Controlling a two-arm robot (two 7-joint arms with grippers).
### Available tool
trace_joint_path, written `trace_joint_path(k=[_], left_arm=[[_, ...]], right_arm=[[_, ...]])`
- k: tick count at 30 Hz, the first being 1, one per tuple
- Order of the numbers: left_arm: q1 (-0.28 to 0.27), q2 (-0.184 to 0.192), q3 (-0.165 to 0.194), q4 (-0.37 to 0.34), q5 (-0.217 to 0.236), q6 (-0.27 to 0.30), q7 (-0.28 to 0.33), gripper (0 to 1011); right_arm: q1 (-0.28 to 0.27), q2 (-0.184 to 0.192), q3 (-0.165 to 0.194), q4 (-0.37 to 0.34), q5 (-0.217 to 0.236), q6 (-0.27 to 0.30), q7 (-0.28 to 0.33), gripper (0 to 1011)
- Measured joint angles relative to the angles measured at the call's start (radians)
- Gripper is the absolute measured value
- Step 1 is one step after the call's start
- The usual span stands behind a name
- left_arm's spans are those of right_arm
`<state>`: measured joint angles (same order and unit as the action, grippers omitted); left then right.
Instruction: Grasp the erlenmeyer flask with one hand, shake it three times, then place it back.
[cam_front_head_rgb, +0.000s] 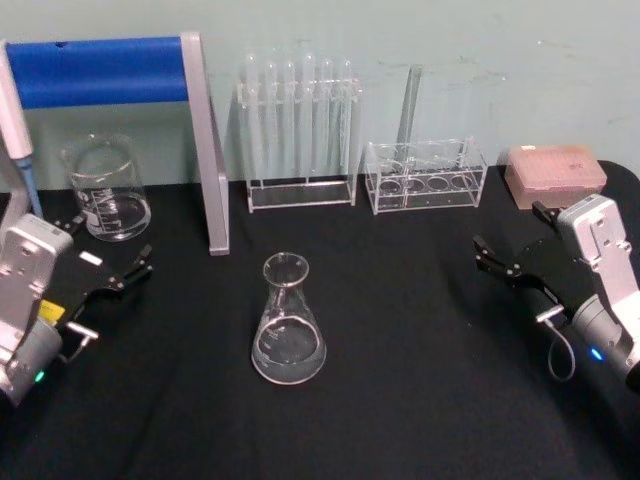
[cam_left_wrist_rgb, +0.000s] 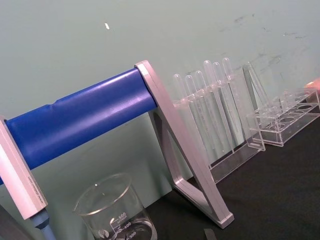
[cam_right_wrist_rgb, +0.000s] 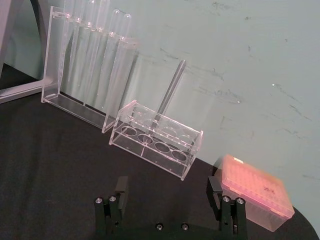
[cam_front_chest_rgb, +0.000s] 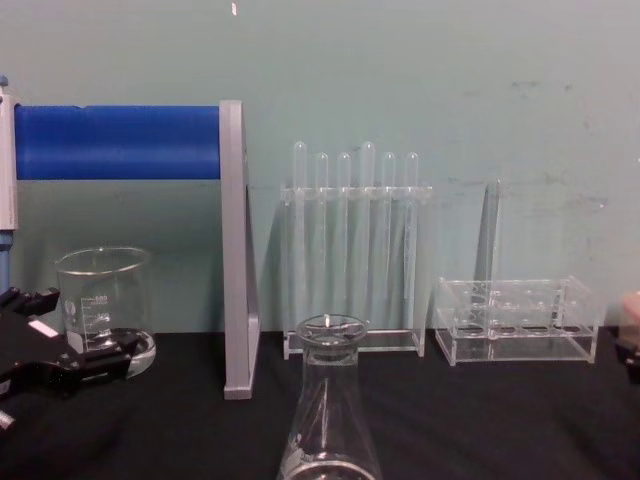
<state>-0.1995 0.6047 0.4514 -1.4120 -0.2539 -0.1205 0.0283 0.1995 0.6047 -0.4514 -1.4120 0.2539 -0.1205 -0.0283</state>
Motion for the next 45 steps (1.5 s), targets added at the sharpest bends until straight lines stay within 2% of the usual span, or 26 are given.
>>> trace_joint_path(k=[36,41,45], left_arm=[[0.000,0.000,0.000,0.000,0.000,0.000,0.000,1000],[0.000,0.000,0.000,0.000,0.000,0.000,0.000,1001],[0.000,0.000,0.000,0.000,0.000,0.000,0.000,1001]], right_arm=[[0.000,0.000,0.000,0.000,0.000,0.000,0.000,1002],[-0.017,0.007,0.018,-0.025,0.020,0.003,0.037,1002],[-0.045,0.024,0.040,-0.070,0.077,0.010,0.111,1002]])
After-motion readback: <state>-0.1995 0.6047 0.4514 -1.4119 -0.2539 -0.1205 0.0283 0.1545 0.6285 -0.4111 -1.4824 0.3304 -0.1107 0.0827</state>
